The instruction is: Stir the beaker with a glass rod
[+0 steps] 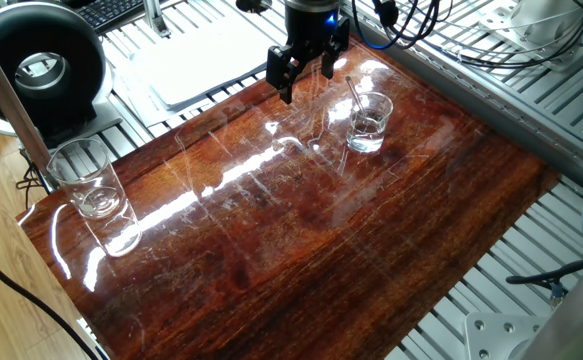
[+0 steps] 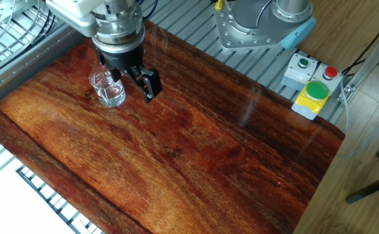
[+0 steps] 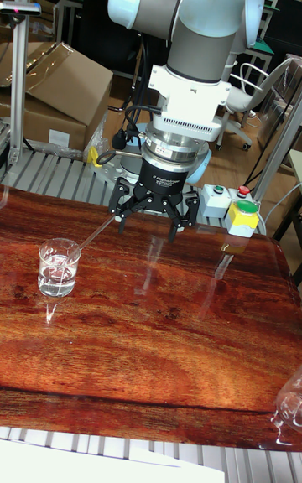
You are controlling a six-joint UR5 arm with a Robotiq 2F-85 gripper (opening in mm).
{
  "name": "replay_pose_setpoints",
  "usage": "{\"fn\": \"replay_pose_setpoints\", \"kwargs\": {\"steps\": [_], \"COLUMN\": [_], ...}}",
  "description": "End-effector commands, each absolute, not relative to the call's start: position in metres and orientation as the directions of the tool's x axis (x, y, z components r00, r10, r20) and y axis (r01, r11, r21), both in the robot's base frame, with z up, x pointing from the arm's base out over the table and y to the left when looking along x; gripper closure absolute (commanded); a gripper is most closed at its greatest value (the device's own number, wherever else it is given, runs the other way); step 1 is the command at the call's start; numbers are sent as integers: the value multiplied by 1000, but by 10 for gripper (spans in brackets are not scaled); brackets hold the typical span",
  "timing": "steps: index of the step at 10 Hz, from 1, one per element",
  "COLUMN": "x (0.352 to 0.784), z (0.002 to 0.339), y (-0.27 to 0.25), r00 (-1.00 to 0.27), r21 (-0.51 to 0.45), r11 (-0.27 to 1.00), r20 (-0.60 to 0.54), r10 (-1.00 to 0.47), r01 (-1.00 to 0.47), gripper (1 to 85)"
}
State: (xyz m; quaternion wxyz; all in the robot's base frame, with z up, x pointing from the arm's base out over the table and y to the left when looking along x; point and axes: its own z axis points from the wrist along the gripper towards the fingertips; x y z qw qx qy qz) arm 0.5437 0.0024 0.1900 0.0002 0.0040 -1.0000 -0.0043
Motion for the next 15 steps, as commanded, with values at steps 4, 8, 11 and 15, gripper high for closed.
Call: {"fn": "replay_pose_setpoints", "kwargs": {"steps": [4, 8, 11, 15], "x": [523, 526, 534, 538], "z": [190, 192, 193, 196], "y": [13, 1, -16, -44], "r00": [-994, -989, -974, -896], "r21": [28, -28, -91, -133], "r11": [997, 992, 971, 887], "r20": [79, 85, 74, 107], "r10": [-69, -124, -213, -431], "r01": [-67, -127, -219, -443], "gripper": [847, 847, 847, 847]}}
